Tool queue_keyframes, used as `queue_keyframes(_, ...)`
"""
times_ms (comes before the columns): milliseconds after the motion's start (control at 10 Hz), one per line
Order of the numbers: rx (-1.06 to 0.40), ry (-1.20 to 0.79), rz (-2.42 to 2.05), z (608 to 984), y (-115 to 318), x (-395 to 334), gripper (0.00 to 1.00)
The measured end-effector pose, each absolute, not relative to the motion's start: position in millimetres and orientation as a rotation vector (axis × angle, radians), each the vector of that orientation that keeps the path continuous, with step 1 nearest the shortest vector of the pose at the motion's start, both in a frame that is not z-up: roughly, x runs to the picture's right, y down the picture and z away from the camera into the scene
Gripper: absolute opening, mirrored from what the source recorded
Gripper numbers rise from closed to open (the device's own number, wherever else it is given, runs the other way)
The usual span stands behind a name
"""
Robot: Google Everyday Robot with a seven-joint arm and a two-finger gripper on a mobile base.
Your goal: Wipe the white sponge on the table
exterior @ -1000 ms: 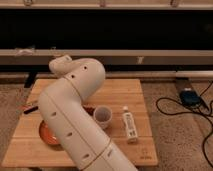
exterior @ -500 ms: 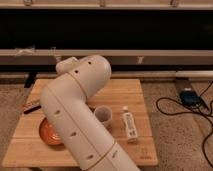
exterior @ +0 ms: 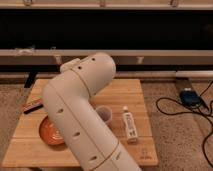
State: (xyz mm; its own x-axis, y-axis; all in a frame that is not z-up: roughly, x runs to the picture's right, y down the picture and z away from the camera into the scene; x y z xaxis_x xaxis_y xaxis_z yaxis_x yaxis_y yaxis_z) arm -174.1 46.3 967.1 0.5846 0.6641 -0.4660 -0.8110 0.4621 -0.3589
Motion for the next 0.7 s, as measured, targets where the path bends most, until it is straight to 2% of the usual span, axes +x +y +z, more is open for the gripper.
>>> queue_keyframes(700, -0.578, 0.191, 0.916, 987, 16, -206, 0.0)
